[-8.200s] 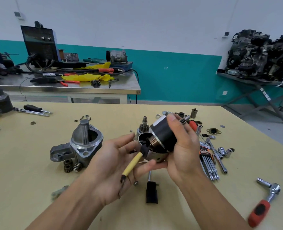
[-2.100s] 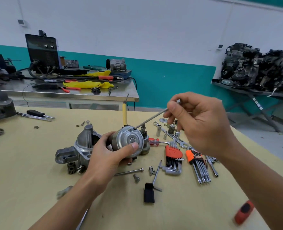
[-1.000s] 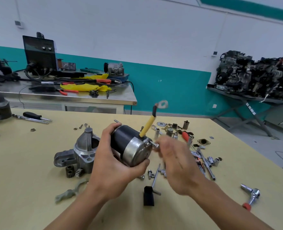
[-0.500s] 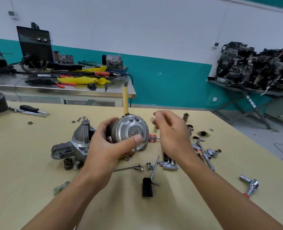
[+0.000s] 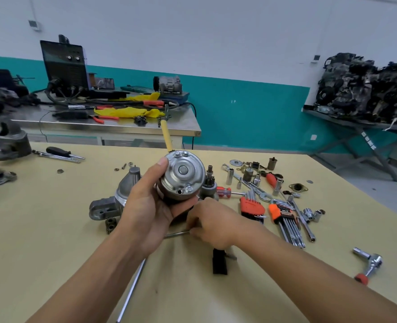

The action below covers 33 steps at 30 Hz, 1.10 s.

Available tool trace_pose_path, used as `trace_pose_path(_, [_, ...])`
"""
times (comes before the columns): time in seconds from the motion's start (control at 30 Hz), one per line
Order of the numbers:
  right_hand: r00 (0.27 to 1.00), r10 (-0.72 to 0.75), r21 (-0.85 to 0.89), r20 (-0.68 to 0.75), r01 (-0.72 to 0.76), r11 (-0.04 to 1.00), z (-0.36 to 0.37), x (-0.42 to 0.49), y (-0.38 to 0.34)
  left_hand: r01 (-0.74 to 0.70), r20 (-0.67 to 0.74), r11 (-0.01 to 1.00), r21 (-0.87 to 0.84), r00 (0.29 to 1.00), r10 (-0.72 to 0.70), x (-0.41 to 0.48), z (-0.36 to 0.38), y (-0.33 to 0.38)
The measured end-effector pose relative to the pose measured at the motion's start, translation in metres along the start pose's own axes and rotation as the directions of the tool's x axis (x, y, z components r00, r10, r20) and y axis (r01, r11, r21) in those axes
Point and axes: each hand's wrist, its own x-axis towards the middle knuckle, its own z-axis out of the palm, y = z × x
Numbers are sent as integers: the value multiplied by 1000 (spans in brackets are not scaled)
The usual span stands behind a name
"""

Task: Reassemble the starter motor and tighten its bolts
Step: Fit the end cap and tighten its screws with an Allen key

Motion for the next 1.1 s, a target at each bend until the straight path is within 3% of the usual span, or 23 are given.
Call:
trace_pose_path(0.13, [996,-48,-135,-72,37,990,-9,-8,1,-24,4,1000,9,1000,24,2,-2,0])
trace_pose_path(0.3, [958,58,90,-280,-34,995,-64,-46,6,-93,-41,993,77,995,96,4,-4,2])
trace_pose_path(0.4, [900,69,285,-431,63,957,-103,-78,12,-104,-52,989,103,993,110,5,-6,2])
trace_pose_path(0.53, [870,57,413,-489,174,894,-129,-104,6,-88,-79,990,111,992,97,6,-6,-1])
trace_pose_path(0.67, [857,-24,341,-515,230,912,-123,-102,-16,-82,-113,989,125,989,97,7,-8,-5])
trace_pose_path(1.1, [882,-73,44,-466,105,993,-107,-89,-40,-107,-157,984,141,979,129,7,-5,-4])
